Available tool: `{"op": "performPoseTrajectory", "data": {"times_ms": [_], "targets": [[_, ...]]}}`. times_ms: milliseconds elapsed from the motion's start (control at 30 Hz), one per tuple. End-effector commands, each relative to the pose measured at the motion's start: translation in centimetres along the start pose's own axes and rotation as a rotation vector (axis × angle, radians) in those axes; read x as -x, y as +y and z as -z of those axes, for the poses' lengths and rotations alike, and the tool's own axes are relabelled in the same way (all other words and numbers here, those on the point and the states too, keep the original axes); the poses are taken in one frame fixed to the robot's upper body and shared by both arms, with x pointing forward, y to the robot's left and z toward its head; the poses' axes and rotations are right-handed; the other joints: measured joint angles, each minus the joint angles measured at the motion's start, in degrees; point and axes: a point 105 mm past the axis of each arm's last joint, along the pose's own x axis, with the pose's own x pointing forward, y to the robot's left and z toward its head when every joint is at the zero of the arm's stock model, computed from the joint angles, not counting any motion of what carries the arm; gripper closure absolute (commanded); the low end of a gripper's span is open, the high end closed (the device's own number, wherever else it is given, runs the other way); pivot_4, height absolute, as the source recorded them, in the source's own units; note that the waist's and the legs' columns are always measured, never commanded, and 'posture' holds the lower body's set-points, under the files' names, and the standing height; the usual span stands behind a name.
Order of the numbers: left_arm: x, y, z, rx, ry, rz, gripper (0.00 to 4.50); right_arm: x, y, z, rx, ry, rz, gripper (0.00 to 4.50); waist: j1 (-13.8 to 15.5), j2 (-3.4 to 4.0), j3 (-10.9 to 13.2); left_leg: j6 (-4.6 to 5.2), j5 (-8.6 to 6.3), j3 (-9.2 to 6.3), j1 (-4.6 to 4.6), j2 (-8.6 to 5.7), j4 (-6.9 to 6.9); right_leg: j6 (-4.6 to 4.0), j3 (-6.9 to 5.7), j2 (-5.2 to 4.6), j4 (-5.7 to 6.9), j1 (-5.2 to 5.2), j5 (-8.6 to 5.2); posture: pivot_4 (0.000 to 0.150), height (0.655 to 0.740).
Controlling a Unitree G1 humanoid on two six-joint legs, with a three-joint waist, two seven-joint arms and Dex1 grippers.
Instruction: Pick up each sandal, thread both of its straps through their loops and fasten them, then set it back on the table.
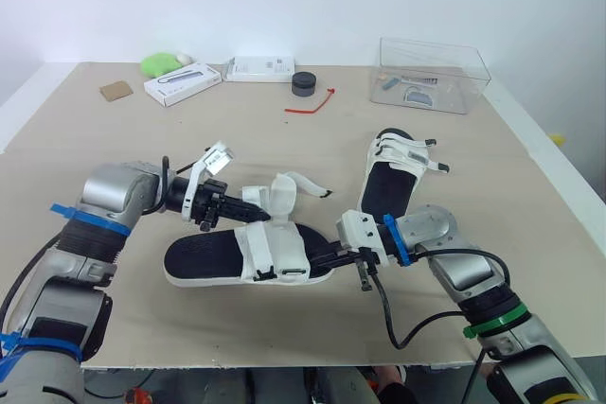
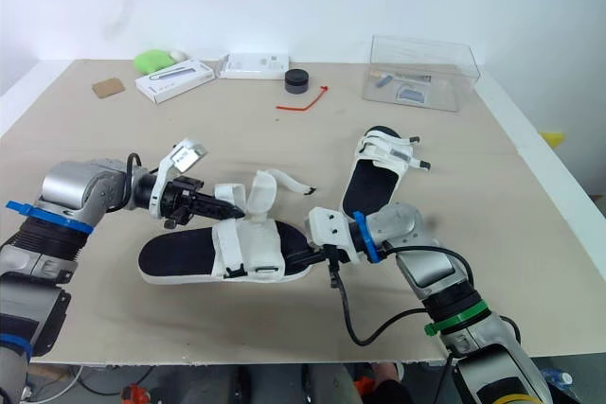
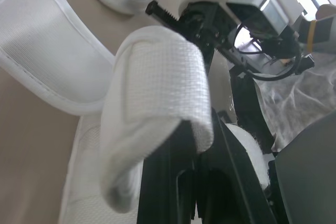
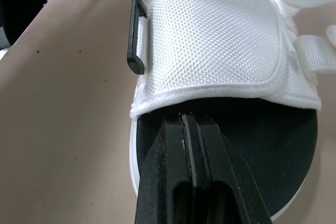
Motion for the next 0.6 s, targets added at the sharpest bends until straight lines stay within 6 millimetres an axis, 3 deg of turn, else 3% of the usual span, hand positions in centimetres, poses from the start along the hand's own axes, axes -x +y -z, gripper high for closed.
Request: {"op": "performPoseTrajectory", "data": {"times_ms": [33, 300, 600], "targets": [[0.2, 1.1, -0.5, -0.071, -0.007, -0.081, 4.48, -0.3, 0.3, 0.0, 0.012, 0.01, -0.018, 4.5, 0.02, 0.0, 0.0, 0.0, 0.0, 0.0, 0.0, 0.0, 0.0, 0.0, 0.0, -0.01, 0.0, 0.0, 0.0, 0.15, 0.74], [0.2, 1.8, -1.8, -0.129, -0.048, -0.125, 4.48, -0.3, 0.2, -0.1, 0.017, 0.01, -0.022, 4.5, 0.01, 0.0, 0.0, 0.01, -0.01, 0.0, 0.0, 0.0, 0.0, 0.0, 0.0, 0.0, 0.0, 0.0, 0.0, 0.15, 0.74], [-0.3, 0.0, -2.1, -0.142, -0.039, -0.024, 4.48, -0.1, 0.2, -0.1, 0.018, 0.015, -0.017, 4.5, 0.01, 0.0, 0.0, 0.01, -0.01, 0.0, -0.01, 0.0, 0.0, 0.0, 0.0, -0.01, 0.0, 0.0, 0.0, 0.15, 0.74]]}}
